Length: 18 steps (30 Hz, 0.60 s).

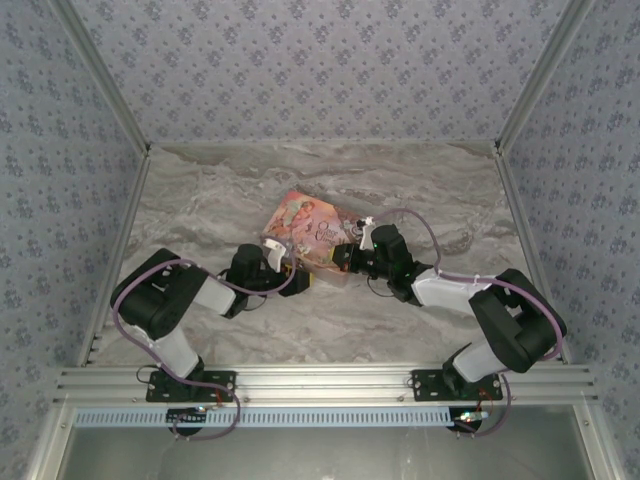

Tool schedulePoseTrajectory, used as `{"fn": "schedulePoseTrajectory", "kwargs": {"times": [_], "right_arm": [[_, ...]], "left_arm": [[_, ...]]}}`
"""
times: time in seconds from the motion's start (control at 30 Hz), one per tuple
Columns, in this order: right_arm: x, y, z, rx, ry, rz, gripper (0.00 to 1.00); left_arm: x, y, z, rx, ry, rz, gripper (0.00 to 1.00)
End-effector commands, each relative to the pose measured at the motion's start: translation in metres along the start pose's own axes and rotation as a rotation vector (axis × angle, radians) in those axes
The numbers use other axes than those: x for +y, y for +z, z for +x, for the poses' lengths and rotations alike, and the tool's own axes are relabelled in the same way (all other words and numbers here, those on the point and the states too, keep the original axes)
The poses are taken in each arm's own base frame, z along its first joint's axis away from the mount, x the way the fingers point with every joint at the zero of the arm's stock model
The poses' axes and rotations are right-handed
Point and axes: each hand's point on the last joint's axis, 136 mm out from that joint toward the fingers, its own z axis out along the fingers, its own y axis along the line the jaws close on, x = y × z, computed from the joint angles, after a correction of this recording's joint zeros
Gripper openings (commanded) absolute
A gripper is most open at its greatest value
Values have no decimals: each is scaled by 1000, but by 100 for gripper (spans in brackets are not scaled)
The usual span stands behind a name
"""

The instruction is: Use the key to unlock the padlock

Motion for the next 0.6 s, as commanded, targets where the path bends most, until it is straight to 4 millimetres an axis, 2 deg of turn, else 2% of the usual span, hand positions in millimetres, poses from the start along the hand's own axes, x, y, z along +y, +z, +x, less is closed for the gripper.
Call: {"fn": "schedulePoseTrajectory", "kwargs": {"times": [0.0,0.57], "right_arm": [[-48,-6,56,172,54,164,0],[-47,-5,56,175,45,161,0]], "left_arm": [[-6,5,-16,-50,11,20,48],[-2,8,-22,-72,-30,5,32]]}}
